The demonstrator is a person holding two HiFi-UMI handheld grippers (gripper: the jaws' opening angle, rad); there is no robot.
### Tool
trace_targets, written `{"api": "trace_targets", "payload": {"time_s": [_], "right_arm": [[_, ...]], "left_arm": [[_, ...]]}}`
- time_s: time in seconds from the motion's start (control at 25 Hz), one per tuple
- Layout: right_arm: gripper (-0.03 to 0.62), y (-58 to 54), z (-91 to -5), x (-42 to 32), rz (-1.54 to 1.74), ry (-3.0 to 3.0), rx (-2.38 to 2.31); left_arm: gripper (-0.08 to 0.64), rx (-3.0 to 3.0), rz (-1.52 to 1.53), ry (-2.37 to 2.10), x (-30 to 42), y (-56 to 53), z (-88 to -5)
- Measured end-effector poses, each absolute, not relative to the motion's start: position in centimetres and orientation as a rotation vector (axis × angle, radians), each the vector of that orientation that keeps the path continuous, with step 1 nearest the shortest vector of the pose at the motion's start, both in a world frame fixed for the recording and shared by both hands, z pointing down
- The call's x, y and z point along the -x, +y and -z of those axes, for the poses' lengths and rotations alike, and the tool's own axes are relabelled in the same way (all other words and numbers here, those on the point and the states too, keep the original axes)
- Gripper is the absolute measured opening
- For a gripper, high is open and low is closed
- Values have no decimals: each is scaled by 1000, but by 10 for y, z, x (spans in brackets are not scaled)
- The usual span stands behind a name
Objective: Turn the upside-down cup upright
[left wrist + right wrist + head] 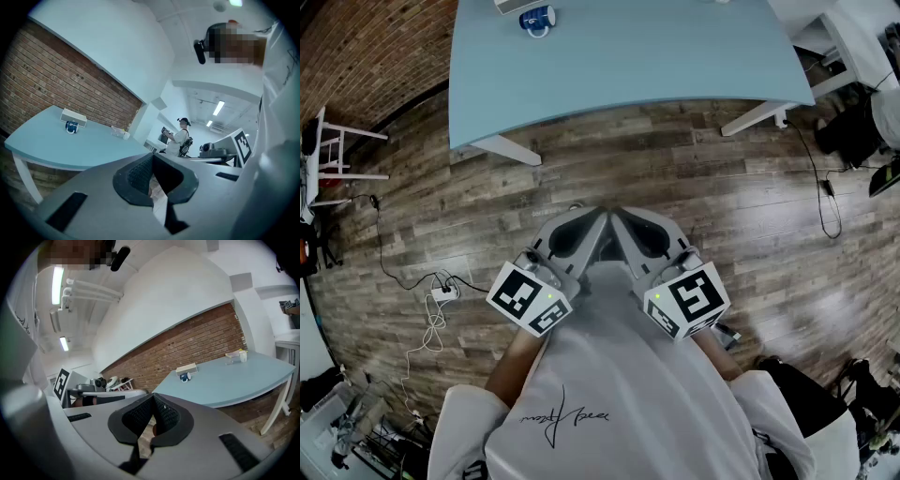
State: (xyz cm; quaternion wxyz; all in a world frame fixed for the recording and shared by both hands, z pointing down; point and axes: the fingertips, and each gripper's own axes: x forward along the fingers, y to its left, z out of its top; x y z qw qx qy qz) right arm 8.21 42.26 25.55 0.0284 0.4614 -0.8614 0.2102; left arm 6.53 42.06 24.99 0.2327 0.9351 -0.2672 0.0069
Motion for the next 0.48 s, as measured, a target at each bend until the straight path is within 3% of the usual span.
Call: {"api": "trace_targets", "payload": {"time_s": [0.48], "right_arm": [[20, 427, -269, -79, -683, -2606, -1392]], "left_arm": [[8, -2506, -18, -779, -62, 425, -265]]}}
